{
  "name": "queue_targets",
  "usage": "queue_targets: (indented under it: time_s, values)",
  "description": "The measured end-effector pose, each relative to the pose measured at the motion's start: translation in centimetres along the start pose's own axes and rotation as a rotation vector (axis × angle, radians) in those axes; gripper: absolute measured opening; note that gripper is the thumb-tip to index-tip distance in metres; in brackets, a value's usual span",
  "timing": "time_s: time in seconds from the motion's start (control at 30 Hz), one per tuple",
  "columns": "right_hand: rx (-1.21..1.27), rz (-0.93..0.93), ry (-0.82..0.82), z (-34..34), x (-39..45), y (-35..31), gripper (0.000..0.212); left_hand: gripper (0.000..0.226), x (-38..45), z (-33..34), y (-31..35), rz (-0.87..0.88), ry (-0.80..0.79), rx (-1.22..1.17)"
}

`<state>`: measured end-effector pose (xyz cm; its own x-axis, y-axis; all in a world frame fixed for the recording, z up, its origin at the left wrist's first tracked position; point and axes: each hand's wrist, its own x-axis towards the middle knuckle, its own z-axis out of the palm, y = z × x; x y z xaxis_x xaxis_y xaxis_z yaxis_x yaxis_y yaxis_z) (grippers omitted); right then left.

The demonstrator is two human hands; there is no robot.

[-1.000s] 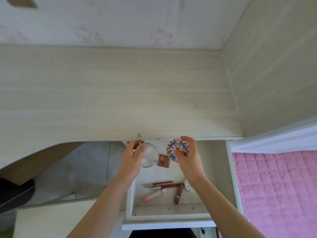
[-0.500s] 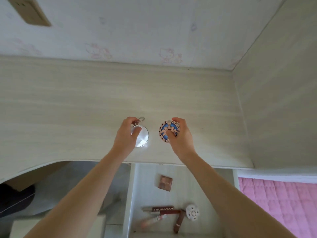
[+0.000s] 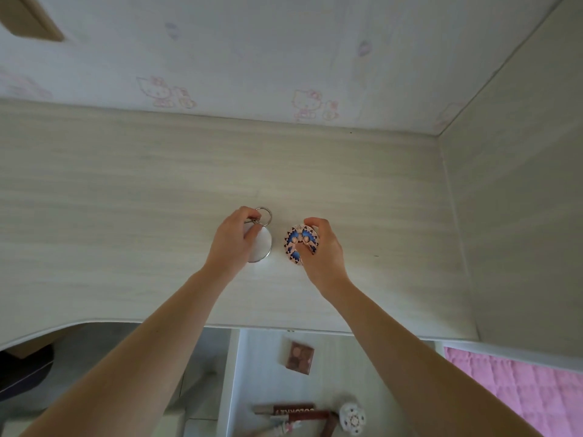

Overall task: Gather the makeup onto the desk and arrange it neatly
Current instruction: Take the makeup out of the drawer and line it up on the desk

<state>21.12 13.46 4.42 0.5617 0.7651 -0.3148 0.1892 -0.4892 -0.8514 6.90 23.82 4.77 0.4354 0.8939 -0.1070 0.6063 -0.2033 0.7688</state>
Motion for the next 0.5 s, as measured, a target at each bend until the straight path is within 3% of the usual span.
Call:
queue_targets:
  time_s: [0.3, 0.5]
  values:
    - [-0.147, -0.074, 0.0, 0.0, 0.9, 0.6, 0.042, 0.018, 0.5, 1.6, -0.8, 0.06, 0.089, 0.143]
    - [-0.308, -0.066, -0.028, -0.1, 1.1, 1.0, 0.045, 0.031, -0.4, 2.0, -0.8, -0.009, 0.135, 0.157]
